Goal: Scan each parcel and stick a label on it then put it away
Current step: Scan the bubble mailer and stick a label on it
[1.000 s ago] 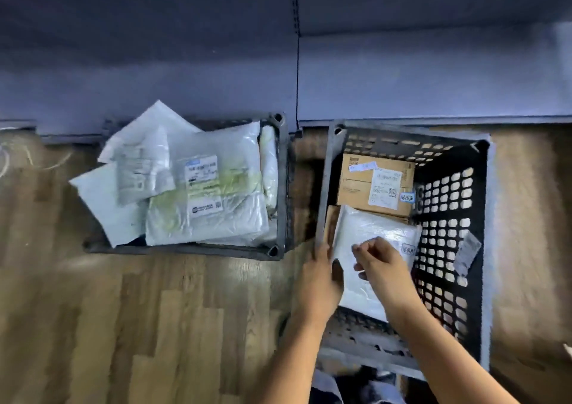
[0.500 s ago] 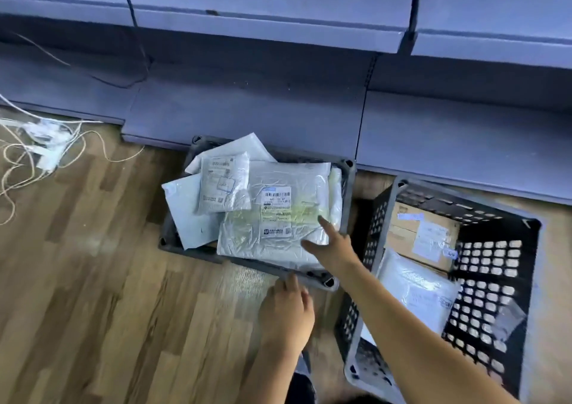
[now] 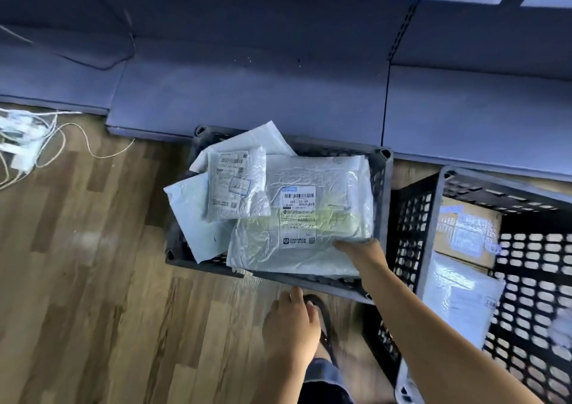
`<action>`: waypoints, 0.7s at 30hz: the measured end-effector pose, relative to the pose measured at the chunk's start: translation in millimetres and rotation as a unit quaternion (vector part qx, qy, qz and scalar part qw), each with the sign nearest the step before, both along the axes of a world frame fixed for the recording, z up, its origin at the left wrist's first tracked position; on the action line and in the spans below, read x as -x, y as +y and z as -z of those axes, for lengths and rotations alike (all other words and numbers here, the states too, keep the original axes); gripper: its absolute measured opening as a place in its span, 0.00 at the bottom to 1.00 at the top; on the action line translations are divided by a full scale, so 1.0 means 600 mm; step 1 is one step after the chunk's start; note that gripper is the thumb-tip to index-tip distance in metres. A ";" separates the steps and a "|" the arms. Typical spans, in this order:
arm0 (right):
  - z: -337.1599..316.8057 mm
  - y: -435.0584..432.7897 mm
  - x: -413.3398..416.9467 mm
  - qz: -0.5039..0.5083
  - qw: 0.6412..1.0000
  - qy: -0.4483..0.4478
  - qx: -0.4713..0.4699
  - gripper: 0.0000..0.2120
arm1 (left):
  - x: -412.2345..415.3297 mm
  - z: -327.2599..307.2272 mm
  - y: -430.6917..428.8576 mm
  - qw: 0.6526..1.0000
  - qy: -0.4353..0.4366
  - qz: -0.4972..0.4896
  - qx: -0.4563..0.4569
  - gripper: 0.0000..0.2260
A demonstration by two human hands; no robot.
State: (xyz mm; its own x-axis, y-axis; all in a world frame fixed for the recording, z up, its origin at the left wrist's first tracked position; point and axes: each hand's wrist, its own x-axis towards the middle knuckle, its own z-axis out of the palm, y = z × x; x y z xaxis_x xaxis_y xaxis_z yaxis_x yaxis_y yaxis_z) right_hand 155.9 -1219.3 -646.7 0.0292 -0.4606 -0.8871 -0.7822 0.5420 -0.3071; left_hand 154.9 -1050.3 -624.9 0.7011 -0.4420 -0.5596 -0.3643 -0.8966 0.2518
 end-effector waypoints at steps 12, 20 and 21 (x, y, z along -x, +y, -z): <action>-0.085 -0.034 0.002 -0.017 0.992 -0.100 0.079 0.16 | -0.037 -0.054 0.004 0.998 0.050 0.009 -0.028 0.14; -0.078 -0.080 0.005 -0.102 0.991 -0.061 -0.057 0.34 | -0.041 -0.036 -0.001 0.998 0.062 0.011 -0.017 0.14; -0.081 -0.084 0.003 -0.108 0.986 -0.093 -0.081 0.36 | -0.041 -0.032 -0.001 0.998 0.062 0.014 -0.014 0.14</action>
State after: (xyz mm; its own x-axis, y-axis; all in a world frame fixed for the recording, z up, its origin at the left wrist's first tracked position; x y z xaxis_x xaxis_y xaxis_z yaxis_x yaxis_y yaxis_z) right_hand 154.1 -1269.5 -598.3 0.2801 -0.2784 -0.9187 -0.8237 0.4218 -0.3789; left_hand 179.6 -1050.8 -605.8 0.6132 -0.4433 -0.6538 -0.3576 -0.8938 0.2706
